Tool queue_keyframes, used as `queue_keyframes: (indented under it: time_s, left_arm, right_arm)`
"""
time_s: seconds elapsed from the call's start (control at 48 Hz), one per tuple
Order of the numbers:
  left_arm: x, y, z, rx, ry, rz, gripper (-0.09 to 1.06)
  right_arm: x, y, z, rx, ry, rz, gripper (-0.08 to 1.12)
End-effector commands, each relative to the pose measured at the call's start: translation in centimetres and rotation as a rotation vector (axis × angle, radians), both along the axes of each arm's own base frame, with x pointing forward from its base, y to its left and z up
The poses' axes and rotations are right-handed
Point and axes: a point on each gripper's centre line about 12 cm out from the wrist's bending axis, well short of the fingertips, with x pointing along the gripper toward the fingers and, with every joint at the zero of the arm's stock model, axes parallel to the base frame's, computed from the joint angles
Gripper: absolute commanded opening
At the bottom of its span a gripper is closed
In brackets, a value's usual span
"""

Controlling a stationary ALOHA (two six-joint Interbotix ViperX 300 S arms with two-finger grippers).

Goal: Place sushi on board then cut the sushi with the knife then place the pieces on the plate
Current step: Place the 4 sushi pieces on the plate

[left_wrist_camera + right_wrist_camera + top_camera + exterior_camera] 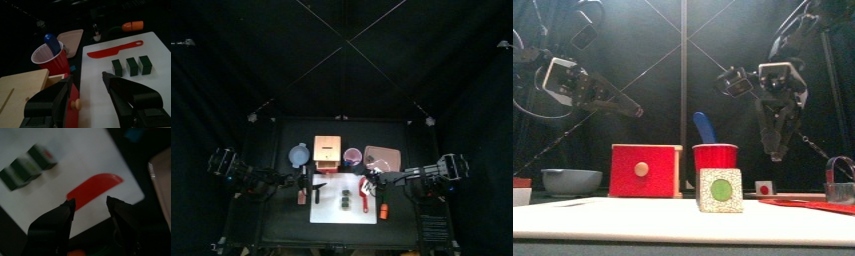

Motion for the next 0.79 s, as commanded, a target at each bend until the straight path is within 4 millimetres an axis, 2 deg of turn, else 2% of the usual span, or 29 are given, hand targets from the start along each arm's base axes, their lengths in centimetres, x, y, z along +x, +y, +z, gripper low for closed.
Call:
queue_keyframes:
  time_s: [0.021,0.104,0.146,0.354,0.521,0.688,0.792]
  left_arm:
    - [0.2,0.6,0.7,-0.019,-0.03,0.04,0.87]
    - [0.3,0.6,0.7,-0.03,-0.029,0.051,0.87]
    - [0.2,0.7,0.7,-0.032,-0.03,0.056,0.87]
    - [0.1,0.9,0.4,-0.052,-0.02,0.082,0.87]
    - [-0.1,1.2,0.3,-0.06,-0.012,0.099,0.87]
    - [-0.1,1.3,0.2,-0.063,-0.008,0.104,0.87]
    - [0.0,1.4,0.2,-0.064,-0.009,0.107,0.87]
  right_arm:
    - [3.5,0.2,1.3,-0.048,-0.049,0.096,0.87]
    - [4.6,0.2,1.1,-0.084,-0.045,0.16,0.87]
    - [4.8,-0.5,1.0,-0.092,-0.042,0.164,0.87]
    - [5.2,-2.0,-0.5,-0.101,-0.025,0.169,0.87]
    - [5.3,-2.0,-1.3,-0.101,-0.018,0.171,0.87]
    - [5.1,-2.0,0.0,-0.099,-0.049,0.168,0.87]
    - [5.0,-1.9,0.1,-0.097,-0.051,0.169,0.87]
